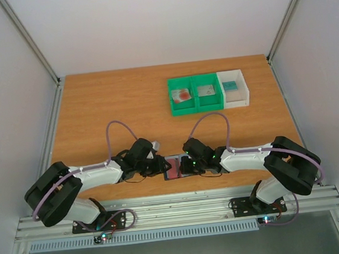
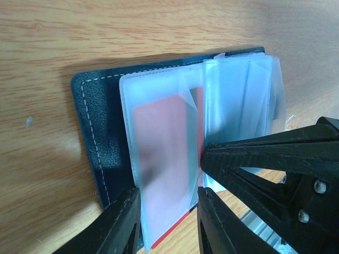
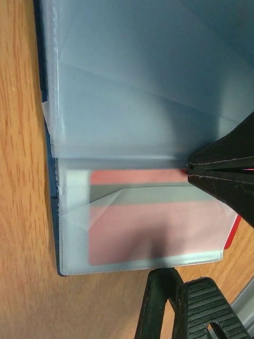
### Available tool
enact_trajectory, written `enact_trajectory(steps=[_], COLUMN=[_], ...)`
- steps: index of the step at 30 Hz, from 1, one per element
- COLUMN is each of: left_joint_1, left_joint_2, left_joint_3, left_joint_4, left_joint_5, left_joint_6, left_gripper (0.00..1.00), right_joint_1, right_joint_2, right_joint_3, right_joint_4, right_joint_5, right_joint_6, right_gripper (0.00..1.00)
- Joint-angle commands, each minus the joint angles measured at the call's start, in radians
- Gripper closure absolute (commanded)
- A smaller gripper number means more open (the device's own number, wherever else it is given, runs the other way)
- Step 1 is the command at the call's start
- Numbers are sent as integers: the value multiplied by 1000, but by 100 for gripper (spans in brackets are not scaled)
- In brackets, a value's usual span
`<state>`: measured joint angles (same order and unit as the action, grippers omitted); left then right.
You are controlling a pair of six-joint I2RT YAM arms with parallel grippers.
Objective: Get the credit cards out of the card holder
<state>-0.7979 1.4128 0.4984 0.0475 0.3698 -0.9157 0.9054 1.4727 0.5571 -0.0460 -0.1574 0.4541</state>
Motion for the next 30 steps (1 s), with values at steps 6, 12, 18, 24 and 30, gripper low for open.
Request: enact_trajectory(steps=[6, 12, 18, 24, 30], left_joint_1=[2, 2, 2, 1, 1], left_joint_2=[25, 24, 26, 36, 39], left_joint_3=[26, 29, 28, 28, 26], left_joint_4=[52, 41, 43, 63, 71], left_joint_5=[2, -6, -6, 7, 10], left_joint_6=[3, 1, 1, -4, -6], left_gripper=[69, 61, 60, 67, 67], right_joint_1=[9, 9, 9, 9, 9], right_joint_2=[16, 15, 15, 17, 14], right_joint_3=[-13, -16, -17, -17, -19], right_joint_4=[-35, -32, -31, -29, -27], right_joint_5=[29, 30, 30, 29, 29], right_joint_6=[0, 1, 1, 1, 3], right_gripper=[99, 99, 99, 99, 99])
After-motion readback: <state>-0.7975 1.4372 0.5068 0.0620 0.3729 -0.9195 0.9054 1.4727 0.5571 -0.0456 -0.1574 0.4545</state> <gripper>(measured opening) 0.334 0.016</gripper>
